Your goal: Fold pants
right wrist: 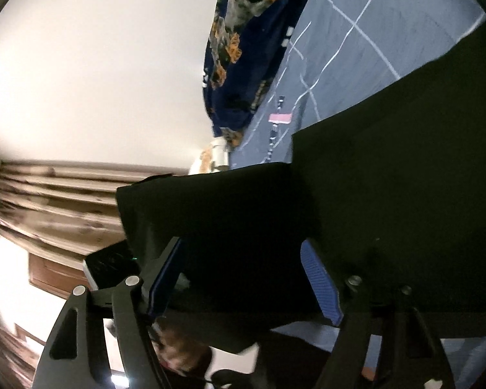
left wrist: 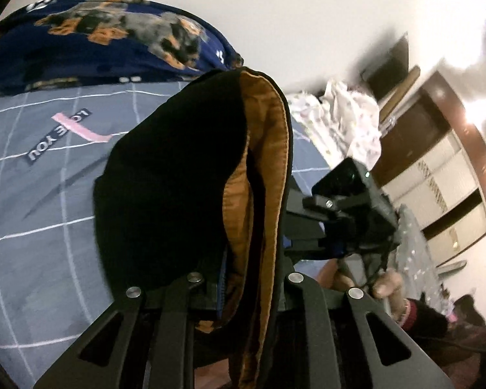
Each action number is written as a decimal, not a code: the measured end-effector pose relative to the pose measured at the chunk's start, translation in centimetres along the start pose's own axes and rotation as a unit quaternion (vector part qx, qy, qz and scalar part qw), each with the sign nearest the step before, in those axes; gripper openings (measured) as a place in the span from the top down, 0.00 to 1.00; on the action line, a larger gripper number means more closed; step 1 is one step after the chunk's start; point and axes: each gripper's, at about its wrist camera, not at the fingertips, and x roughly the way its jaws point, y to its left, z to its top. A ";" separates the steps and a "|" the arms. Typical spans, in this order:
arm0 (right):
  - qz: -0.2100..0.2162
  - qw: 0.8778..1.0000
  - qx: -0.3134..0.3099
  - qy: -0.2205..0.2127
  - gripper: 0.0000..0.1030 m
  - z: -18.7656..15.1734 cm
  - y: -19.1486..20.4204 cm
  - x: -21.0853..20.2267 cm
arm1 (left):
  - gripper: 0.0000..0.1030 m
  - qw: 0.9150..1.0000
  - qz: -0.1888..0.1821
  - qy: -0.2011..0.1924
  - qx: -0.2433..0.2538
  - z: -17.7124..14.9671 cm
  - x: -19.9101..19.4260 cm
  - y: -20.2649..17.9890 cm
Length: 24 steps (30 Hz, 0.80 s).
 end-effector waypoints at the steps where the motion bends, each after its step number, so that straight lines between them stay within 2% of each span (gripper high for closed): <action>1: 0.007 1.000 0.005 0.001 0.28 0.0 -0.1 0.0 | 0.81 1.000 0.004 0.003 0.002 0.1 0.5 -0.2; 3: 0.023 1.000 0.015 0.001 0.27 0.1 -0.3 -0.1 | 0.79 1.000 0.016 0.012 0.011 0.2 2.1 -0.8; 8: 0.059 0.997 0.052 -0.008 0.19 0.3 -1.6 -1.0 | 0.71 0.999 0.018 0.029 0.036 -0.1 4.5 -2.2; 11: 0.070 0.995 0.065 -0.016 0.17 0.6 -2.1 -1.6 | 0.51 0.999 -0.013 0.023 0.038 -0.3 4.1 -2.9; 12: 0.066 0.995 0.067 -0.018 0.15 0.7 -2.3 -1.7 | 0.41 0.999 -0.017 0.014 0.036 -0.4 3.4 -2.9; 14: 0.036 0.997 0.067 -0.024 0.07 0.7 -2.6 -1.9 | 0.40 0.999 -0.021 -0.009 0.037 -0.2 2.1 -2.7; 16: 0.026 0.996 0.076 -0.026 0.07 0.7 -3.3 -1.9 | 0.35 0.999 -0.014 -0.029 0.030 0.0 0.6 -2.0; 18: 0.025 0.996 0.086 -0.023 0.07 0.6 -4.0 -1.6 | 0.34 0.999 0.001 -0.048 0.016 -0.2 -0.8 -0.6; 20: -0.001 0.997 0.072 -0.020 0.08 0.6 -3.8 -1.3 | 0.31 0.998 0.020 -0.056 0.003 -0.4 -1.3 0.8; 22: -0.031 0.998 0.052 -0.015 0.12 0.6 -3.5 -1.1 | 0.31 0.997 0.054 -0.052 -0.011 -1.2 -1.5 2.5; 24: -0.078 0.997 0.020 -0.009 0.26 0.5 -2.8 -0.6 | 0.31 0.996 0.066 -0.045 -0.034 -1.9 -1.4 4.3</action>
